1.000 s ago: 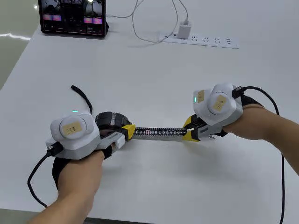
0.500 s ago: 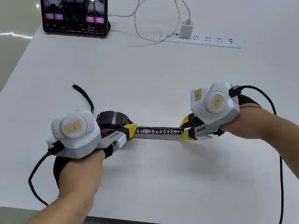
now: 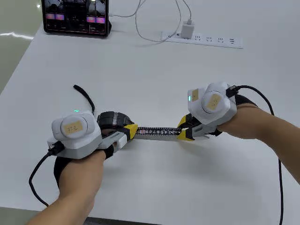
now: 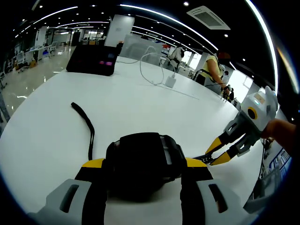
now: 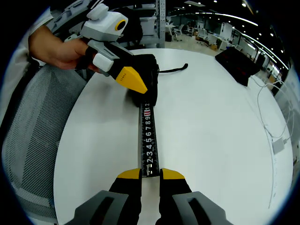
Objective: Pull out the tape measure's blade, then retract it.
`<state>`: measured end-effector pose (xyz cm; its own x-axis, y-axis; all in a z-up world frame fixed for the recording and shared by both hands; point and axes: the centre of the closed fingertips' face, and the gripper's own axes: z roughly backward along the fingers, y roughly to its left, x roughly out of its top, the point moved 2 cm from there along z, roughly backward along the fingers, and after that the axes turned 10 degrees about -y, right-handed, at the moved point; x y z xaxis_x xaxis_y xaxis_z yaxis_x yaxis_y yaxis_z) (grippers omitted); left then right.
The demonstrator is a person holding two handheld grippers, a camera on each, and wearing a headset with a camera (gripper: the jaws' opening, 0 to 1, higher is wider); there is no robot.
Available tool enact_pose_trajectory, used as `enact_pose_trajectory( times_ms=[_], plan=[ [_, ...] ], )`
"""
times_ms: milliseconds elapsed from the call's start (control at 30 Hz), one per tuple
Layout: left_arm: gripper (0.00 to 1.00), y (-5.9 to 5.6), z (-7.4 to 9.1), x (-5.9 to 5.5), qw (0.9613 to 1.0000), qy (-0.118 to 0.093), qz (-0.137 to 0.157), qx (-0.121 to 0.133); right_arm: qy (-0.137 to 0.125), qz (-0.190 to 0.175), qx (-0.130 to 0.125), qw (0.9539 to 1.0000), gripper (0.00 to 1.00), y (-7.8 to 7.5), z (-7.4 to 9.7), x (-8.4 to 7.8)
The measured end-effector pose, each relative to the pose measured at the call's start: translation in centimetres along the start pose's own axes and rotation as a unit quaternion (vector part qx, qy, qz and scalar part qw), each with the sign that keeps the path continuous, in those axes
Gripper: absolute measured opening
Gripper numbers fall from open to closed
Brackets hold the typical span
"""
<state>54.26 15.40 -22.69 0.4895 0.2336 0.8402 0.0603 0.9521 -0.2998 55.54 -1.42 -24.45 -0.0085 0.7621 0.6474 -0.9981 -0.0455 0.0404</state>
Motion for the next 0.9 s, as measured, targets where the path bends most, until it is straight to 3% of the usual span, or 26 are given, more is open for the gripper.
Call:
enact_pose_trajectory(
  times_ms=[900],
  plan=[
    [0.59,0.1,0.1,0.1,0.9999,-0.002,0.011,-0.003,-0.027,-0.008,0.009,0.9996,0.10,0.2,-2.1,2.4]
  ],
)
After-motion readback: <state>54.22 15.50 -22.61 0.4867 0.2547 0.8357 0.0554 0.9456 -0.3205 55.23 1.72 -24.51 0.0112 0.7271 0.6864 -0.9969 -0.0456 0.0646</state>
